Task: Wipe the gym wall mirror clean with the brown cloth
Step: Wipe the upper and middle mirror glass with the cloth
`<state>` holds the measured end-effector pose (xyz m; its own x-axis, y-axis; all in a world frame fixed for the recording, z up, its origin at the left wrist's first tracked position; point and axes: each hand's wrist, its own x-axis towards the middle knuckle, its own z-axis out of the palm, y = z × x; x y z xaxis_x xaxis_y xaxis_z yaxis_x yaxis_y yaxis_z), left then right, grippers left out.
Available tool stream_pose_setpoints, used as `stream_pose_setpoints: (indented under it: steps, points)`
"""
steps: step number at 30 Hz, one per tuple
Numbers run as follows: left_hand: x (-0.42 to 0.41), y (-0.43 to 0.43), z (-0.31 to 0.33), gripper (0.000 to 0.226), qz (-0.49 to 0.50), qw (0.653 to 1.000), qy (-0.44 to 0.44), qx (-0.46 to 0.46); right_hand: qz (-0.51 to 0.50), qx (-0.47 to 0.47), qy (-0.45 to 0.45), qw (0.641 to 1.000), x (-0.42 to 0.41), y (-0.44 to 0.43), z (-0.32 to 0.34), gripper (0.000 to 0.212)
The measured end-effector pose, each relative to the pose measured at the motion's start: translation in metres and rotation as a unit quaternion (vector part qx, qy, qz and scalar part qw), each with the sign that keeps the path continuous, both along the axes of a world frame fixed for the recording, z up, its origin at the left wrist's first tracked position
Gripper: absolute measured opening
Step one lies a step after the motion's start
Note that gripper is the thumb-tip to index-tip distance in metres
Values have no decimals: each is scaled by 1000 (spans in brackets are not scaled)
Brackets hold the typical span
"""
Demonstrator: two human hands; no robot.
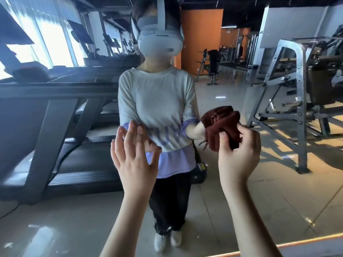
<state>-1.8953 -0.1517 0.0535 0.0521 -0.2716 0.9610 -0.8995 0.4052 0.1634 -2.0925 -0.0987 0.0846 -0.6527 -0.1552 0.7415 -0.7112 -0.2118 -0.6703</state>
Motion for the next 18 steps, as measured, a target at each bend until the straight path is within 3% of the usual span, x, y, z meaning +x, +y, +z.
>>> stream_pose_setpoints:
  steps: [2,7,10,12,18]
  points:
    - [-6,3,-2,54,-15,1000,1,1,15,19,-21,1000,10,4,-10,37]
    - [-16,3,-10,55,-39,998,-50,8,60,89,37,993,28,7,-36,36]
    - [-12,0,-12,59,-33,997,-74,-3,24,72,-69,995,10,9,-36,40]
    - [-10,-1,-13,63,-37,996,-82,-5,7,63,-94,994,13,10,-40,44]
    - [-8,-5,-17,67,-40,996,-84,-6,61,120,19,991,54,7,-61,41]
